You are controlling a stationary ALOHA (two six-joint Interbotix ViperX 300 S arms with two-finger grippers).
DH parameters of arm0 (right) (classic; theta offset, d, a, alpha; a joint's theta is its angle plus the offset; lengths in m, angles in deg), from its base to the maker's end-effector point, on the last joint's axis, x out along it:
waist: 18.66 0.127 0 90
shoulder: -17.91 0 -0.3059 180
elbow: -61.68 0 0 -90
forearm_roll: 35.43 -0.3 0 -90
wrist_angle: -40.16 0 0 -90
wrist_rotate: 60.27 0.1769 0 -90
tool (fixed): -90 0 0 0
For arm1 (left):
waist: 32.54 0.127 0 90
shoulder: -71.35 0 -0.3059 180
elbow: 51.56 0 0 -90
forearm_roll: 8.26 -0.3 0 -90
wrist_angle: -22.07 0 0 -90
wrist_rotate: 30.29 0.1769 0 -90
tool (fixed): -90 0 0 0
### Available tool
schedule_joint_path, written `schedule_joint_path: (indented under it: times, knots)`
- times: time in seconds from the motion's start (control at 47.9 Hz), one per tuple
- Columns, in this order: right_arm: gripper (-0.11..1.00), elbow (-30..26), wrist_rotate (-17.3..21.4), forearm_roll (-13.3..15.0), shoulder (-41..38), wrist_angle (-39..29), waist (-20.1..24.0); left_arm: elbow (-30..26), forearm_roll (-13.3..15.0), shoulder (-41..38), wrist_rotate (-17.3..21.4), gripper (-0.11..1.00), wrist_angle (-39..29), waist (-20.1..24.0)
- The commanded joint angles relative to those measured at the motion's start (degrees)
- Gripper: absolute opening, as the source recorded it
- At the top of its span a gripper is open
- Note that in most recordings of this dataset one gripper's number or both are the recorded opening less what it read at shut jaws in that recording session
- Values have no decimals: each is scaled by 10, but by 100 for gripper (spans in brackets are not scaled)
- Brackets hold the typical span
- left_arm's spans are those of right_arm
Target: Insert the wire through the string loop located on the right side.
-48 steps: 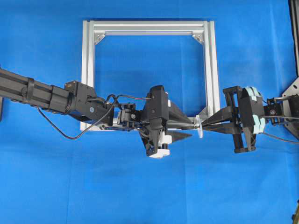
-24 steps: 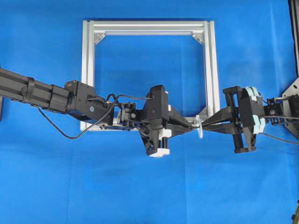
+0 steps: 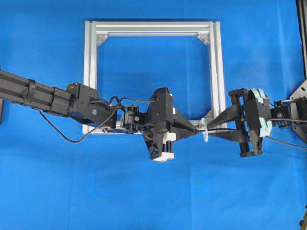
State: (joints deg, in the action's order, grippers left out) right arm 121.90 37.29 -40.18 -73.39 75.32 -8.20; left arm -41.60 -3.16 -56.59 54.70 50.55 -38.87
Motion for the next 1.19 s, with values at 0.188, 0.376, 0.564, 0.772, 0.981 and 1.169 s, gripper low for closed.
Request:
schedule_joint_path:
  times: [0.188,0.376,0.564,0.772,0.981,1.169]
  knots:
    - [91,-10,0,-3,3,-4,-1,-6,-2,12,0,8,3,0]
    - [94,-11,0,-3,3,-11,-1,-6,-2,12,1,8,3,0]
    - [94,-12,0,-3,3,-12,-1,5,-2,21,1,8,3,0]
    - [94,-12,0,-3,3,-15,-1,62,-2,66,2,8,6,-2]
    - [94,-13,0,-3,3,-15,-1,155,-2,136,2,8,9,-11]
    - [94,-14,-1,-3,3,-15,-1,253,-2,209,3,8,20,-22]
